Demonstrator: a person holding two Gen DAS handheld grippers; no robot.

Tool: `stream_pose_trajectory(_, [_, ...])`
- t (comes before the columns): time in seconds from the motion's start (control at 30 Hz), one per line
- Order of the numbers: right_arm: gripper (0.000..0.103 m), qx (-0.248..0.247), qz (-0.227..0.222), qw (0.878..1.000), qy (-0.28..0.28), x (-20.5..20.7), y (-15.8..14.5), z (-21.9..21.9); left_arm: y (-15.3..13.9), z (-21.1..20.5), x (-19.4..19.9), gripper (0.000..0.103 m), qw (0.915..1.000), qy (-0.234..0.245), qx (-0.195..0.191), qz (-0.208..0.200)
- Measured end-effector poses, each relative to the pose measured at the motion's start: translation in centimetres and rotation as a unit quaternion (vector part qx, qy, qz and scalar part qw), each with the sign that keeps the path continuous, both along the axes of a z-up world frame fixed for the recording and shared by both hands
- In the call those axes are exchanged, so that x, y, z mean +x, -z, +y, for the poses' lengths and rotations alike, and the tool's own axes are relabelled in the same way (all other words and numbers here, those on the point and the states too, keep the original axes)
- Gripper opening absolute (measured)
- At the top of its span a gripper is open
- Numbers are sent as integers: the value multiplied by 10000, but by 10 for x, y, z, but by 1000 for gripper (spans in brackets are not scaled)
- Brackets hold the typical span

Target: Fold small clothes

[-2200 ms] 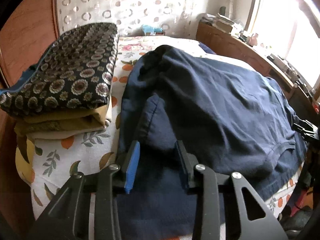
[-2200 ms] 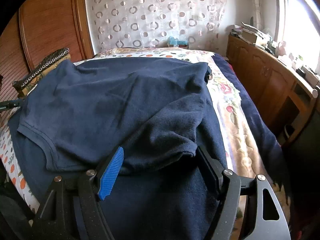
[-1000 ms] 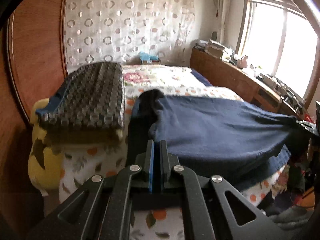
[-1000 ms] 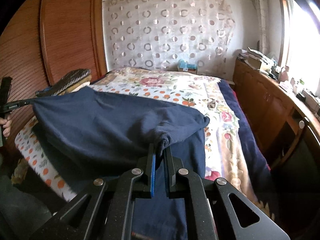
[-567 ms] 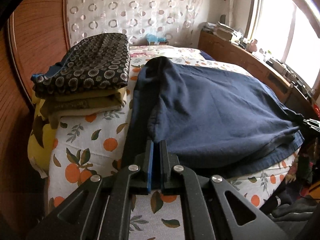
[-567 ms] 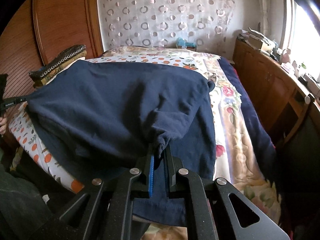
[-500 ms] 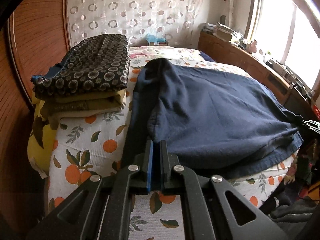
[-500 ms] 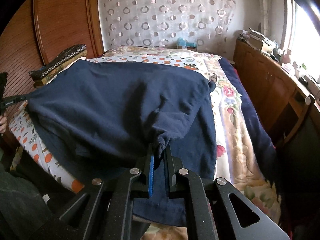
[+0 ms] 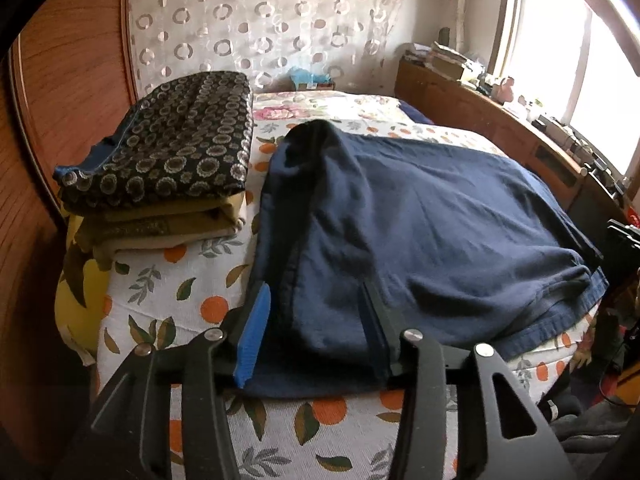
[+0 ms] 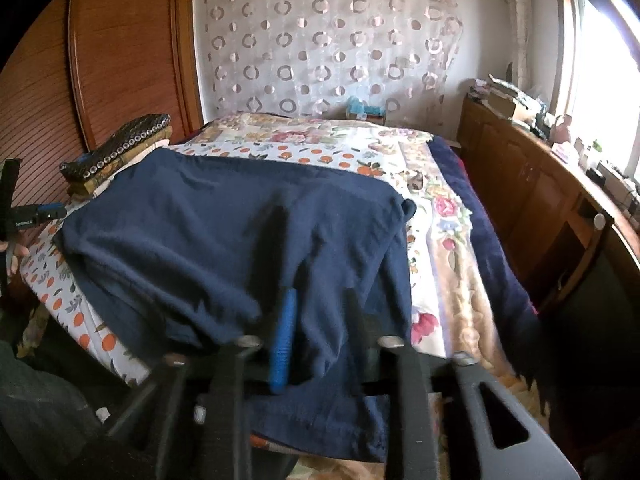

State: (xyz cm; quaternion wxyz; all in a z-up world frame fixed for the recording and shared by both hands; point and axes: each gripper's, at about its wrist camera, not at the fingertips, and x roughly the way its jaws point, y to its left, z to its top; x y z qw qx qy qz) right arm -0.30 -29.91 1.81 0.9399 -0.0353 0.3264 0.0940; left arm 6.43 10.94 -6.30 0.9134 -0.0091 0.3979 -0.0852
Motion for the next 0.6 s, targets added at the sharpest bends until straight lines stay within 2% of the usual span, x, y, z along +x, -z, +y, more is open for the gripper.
stream_pose_trajectory(0.03, [59, 43, -18, 10000, -21, -1, -1, 1, 2, 0, 1, 48, 10000, -12, 18, 20])
stream_pose_trajectory(0.1, [64, 69, -7, 10000, -37, -1, 0, 3, 5, 1, 3, 51, 10000, -15, 44, 64])
stream_pose_trajectory(0.17, [65, 75, 13, 10000, -59, 1, 4, 6, 9, 2, 4, 62, 9999, -28, 66, 110])
stream_pose_trajectory(0.23, [65, 76, 74, 9999, -91, 5, 9, 10, 13, 3, 4, 66, 9999, -41, 66, 151])
stream_pose_trajectory(0.6, [65, 32, 440, 9982, -416, 38, 42, 39, 30, 18, 6, 67, 9986, -322, 128, 403])
